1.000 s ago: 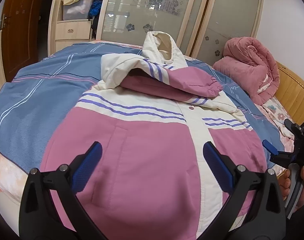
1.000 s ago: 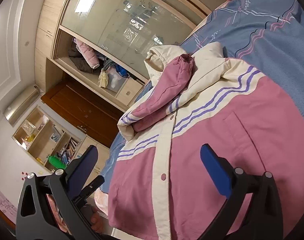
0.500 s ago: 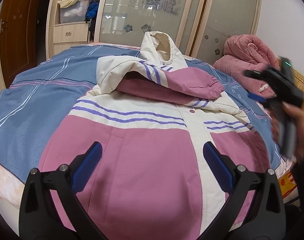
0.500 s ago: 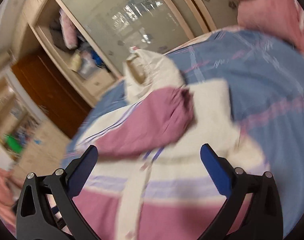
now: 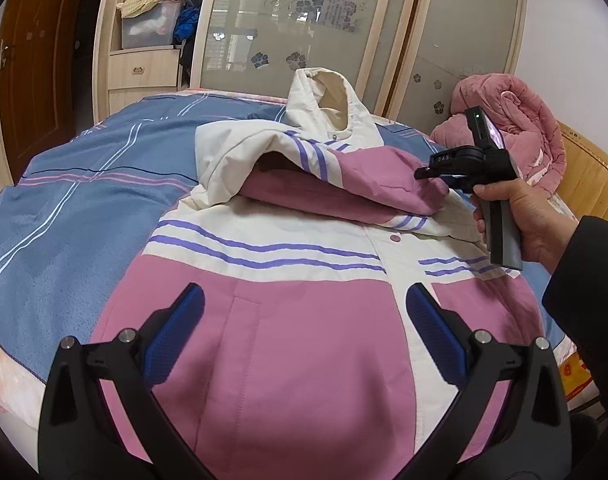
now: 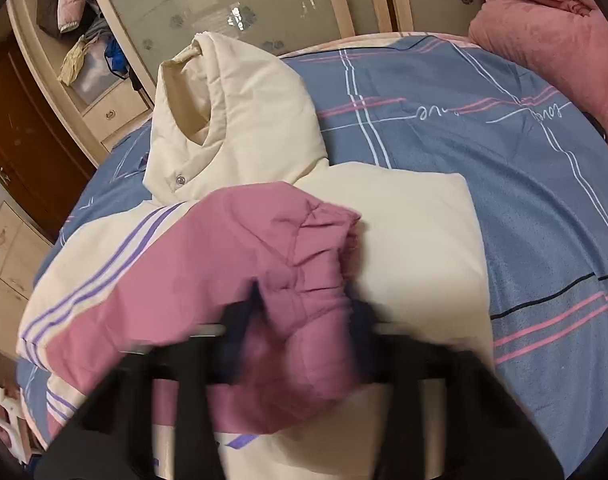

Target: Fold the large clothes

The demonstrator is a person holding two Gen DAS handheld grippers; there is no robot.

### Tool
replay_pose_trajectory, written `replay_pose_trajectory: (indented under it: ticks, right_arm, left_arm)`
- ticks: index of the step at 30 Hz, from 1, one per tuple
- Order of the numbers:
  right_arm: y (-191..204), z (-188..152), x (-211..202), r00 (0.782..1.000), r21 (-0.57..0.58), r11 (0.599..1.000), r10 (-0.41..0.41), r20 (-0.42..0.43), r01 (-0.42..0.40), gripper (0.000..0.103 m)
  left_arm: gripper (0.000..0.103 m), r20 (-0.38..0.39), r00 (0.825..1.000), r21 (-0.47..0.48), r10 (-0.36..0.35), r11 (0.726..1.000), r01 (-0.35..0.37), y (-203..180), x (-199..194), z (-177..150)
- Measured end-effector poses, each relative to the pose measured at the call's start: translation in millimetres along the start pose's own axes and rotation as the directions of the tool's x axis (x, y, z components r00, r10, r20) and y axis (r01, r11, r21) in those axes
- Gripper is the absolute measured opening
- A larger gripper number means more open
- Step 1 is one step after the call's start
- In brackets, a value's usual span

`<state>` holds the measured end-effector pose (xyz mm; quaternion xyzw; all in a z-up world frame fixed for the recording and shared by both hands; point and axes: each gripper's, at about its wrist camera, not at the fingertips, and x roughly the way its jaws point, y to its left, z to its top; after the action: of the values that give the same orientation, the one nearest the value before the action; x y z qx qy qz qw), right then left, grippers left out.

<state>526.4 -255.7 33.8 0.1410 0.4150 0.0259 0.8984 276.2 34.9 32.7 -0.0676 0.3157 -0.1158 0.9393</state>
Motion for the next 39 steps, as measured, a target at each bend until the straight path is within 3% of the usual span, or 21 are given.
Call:
replay_pose_trajectory:
  ticks: [6,12,17,20,21,23,25,29,32,36,39]
  right_arm:
    - [14,13,-50,0.993,-0.088,0.996,0.011,0.119,-0.001,0.013]
    - [-24,13,-84,0.981,-0.087,0.991,-0.084,0.172,0.100,0.012]
    - [-57,-22,-43,0.982,-0.089,0.979,-0.177,0.071,0.183,0.013]
    - [-58,-40,-27,0.971,-0.071,0.972,-0.218,0.096,0.225,0.015]
    - [-57,-42,-26,0.967,-0.061,0.970,-0.228,0.111,0.236,0.022]
    - [-54,-46,-26,0.965,-0.054,0.970,-0.227,0.128,0.235,0.051]
    - [-49,-49,-35,0.963,-0.053,0.971,-0.221,0.155,0.232,0.094]
    - [-43,-73,-96,0.935,-0.037,0.981,-0.172,0.310,0.192,0.095]
    - [-36,-114,-157,0.913,-0.069,0.989,-0.090,0.398,0.128,0.098]
    - [-24,-182,-225,0.884,-0.131,0.984,-0.044,0.466,0.119,0.102]
    - [-22,-229,-262,0.883,-0.135,0.984,-0.042,0.467,0.119,0.102]
  left_arm:
    - [0.101,0.001,1.000,-0.015,-0.005,1.000,0.005,3,0,1]
    - [0.101,-0.007,1.000,-0.001,-0.007,1.000,0.007,0,0,-2]
    - [0.101,-0.009,1.000,0.001,-0.012,1.000,0.012,-2,0,-2]
    - [0.101,-0.017,1.000,0.010,-0.010,1.000,0.010,-5,2,-2]
    - [0.101,-0.020,1.000,0.017,-0.008,1.000,0.009,-7,4,-3]
    - [0.101,-0.027,1.000,0.026,-0.003,1.000,0.003,-9,5,-4]
    - [0.101,-0.031,1.000,0.031,-0.002,1.000,0.003,-10,7,-4]
    - [0.101,-0.035,0.999,0.044,0.010,0.999,-0.008,-9,6,-5]
    - [0.101,-0.033,0.999,0.041,0.010,0.999,-0.008,-8,3,-6]
    - [0.101,-0.017,1.000,0.052,0.002,0.999,-0.001,-10,-10,-10]
    - [0.101,-0.003,1.000,0.081,0.016,0.997,-0.015,-15,-25,-18]
